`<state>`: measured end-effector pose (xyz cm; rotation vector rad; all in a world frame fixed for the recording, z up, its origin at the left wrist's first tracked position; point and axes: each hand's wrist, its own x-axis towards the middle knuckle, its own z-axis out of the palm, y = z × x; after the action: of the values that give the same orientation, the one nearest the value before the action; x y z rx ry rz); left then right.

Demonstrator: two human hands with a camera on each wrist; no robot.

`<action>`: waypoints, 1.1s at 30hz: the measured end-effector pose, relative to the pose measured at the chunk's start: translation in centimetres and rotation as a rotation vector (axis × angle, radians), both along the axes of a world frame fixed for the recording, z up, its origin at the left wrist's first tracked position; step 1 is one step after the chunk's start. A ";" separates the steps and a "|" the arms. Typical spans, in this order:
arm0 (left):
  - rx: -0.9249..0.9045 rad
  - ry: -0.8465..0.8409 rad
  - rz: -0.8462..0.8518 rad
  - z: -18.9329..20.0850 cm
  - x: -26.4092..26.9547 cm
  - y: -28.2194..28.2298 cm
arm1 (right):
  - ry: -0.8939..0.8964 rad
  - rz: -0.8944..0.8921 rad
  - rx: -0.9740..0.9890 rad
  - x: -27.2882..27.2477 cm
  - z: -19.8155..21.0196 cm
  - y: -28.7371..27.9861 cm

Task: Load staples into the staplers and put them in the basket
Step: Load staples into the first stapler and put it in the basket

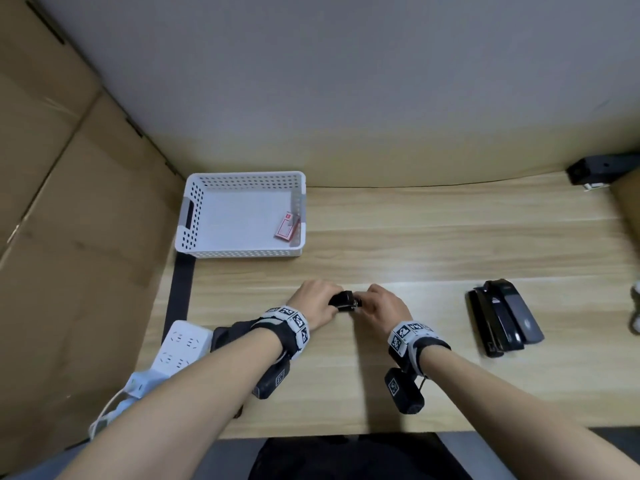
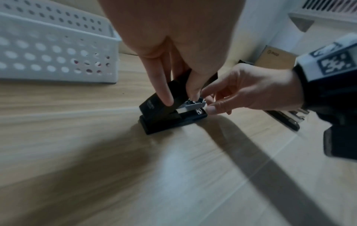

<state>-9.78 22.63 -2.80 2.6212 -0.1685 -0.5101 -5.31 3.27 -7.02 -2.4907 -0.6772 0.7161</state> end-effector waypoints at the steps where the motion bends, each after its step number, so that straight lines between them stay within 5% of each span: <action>1: -0.065 -0.009 0.016 0.0 -0.5 0.5 | -0.016 -0.006 -0.015 -0.2 -0.1 0.1; 11: -0.319 0.054 0.386 0.1 -4.1 6.2 | -0.089 0.114 -0.073 0.3 0.4 1.4; 17: -0.281 0.047 0.312 0.7 -3.4 6.5 | 0.008 0.174 0.036 0.4 1.1 2.9; 23: -0.202 0.088 0.175 1.3 -1.9 5.6 | -0.152 0.311 0.070 1.1 0.9 3.5; 33: -0.419 0.145 0.420 0.8 -1.6 4.6 | -0.203 0.196 -0.010 2.0 -1.5 0.8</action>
<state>-11.40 27.27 -2.00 2.1198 0.2883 -0.4543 -3.30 4.04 -8.50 -2.5519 -1.0047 0.5381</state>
